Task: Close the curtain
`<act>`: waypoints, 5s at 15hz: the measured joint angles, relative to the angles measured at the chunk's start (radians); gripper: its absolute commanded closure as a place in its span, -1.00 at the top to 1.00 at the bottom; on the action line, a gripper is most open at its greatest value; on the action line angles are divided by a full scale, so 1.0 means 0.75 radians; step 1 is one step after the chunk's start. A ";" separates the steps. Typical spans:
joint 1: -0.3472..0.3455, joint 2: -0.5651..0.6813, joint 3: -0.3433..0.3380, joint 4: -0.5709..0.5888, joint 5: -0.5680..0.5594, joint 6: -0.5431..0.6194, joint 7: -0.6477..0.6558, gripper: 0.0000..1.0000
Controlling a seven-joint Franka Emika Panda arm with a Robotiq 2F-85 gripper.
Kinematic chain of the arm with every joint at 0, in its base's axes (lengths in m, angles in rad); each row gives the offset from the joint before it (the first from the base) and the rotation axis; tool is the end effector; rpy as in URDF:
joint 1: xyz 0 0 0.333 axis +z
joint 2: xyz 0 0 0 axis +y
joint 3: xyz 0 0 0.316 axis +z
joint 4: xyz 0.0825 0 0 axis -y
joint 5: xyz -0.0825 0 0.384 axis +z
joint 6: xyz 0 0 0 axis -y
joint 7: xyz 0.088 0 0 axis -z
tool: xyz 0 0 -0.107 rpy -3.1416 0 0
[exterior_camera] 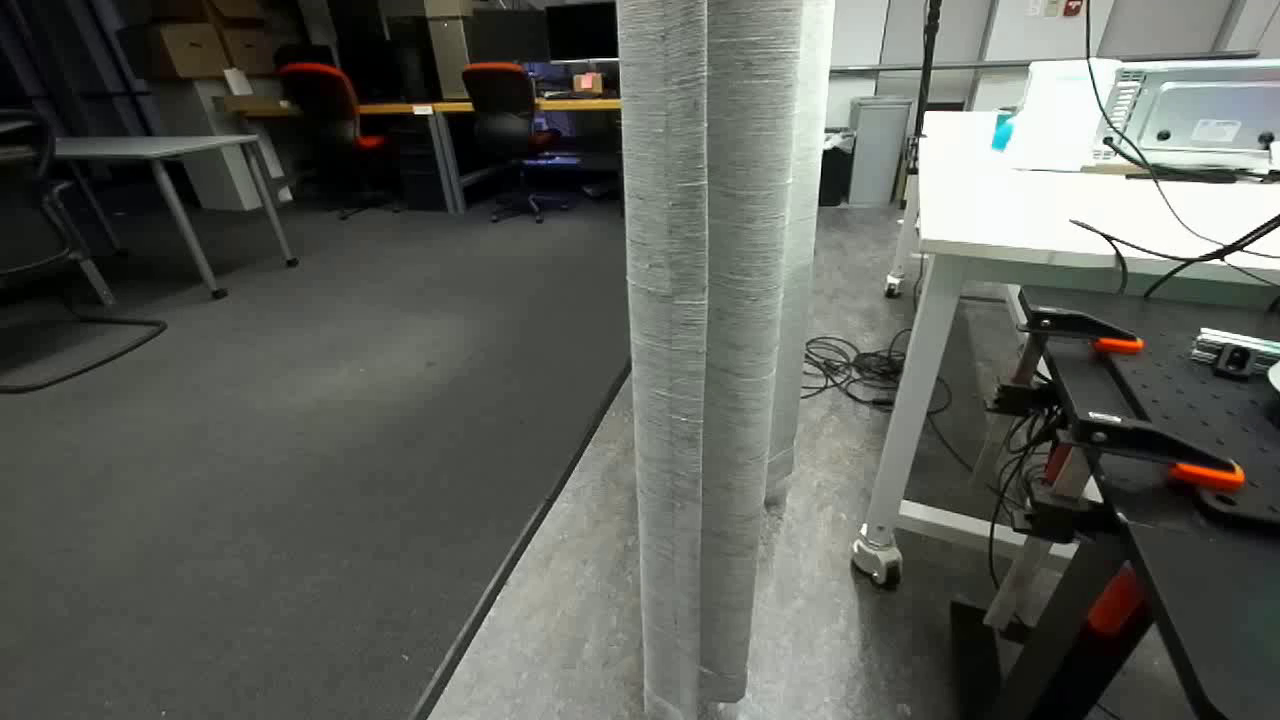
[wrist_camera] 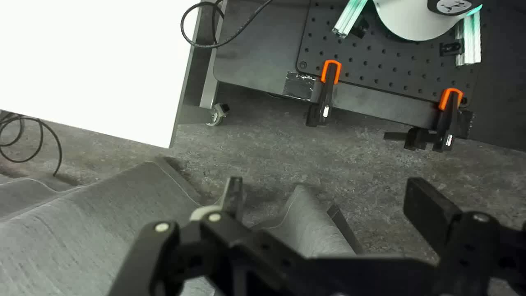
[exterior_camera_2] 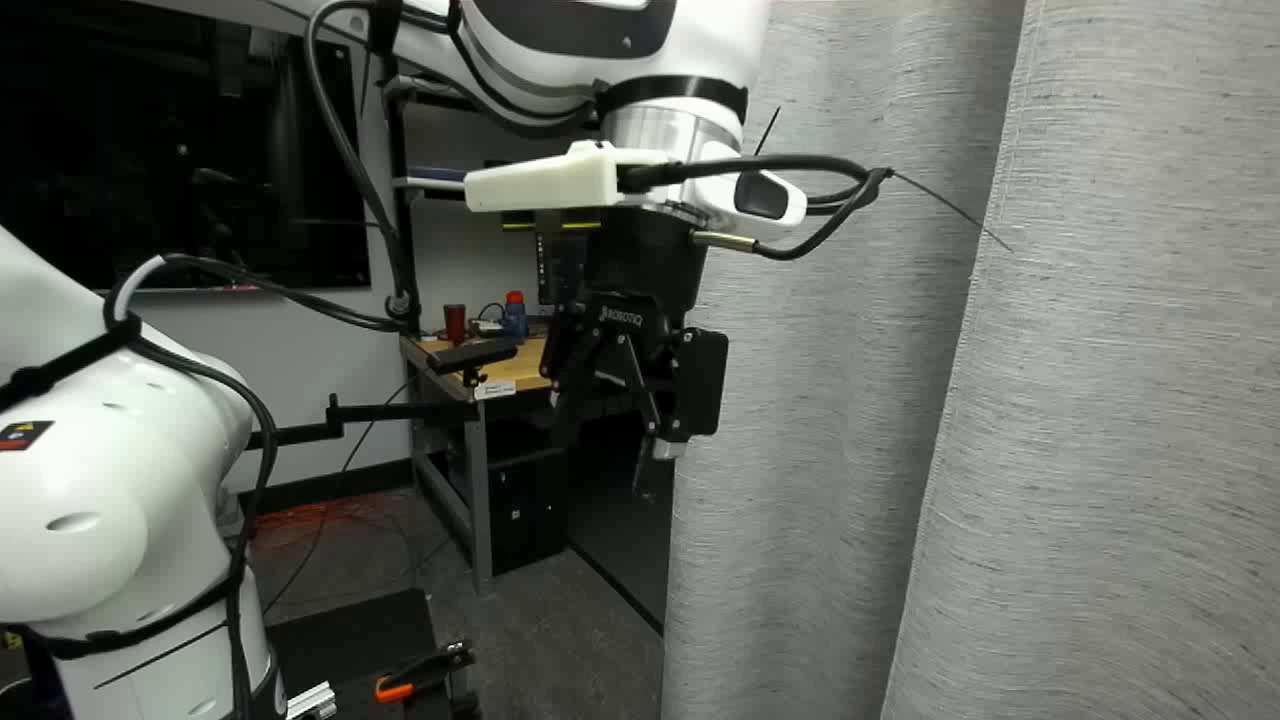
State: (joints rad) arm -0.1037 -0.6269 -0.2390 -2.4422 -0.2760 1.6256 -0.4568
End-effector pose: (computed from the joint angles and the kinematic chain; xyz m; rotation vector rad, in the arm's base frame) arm 0.3133 -0.1497 0.4963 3.0511 0.3300 -0.3602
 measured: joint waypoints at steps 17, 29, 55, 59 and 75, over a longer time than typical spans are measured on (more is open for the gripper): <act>0.000 0.000 0.000 0.000 0.000 0.000 0.000 1.00; 0.002 0.000 0.013 -0.001 0.000 0.021 0.012 1.00; 0.281 0.067 0.276 0.013 0.181 0.698 0.141 1.00; 0.288 0.105 0.276 0.012 0.186 0.857 0.141 1.00; 0.210 0.225 0.343 -0.106 0.113 1.452 0.338 0.16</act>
State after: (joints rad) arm 0.0540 -0.4580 0.0182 -2.5219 -0.1916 2.7146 -0.2029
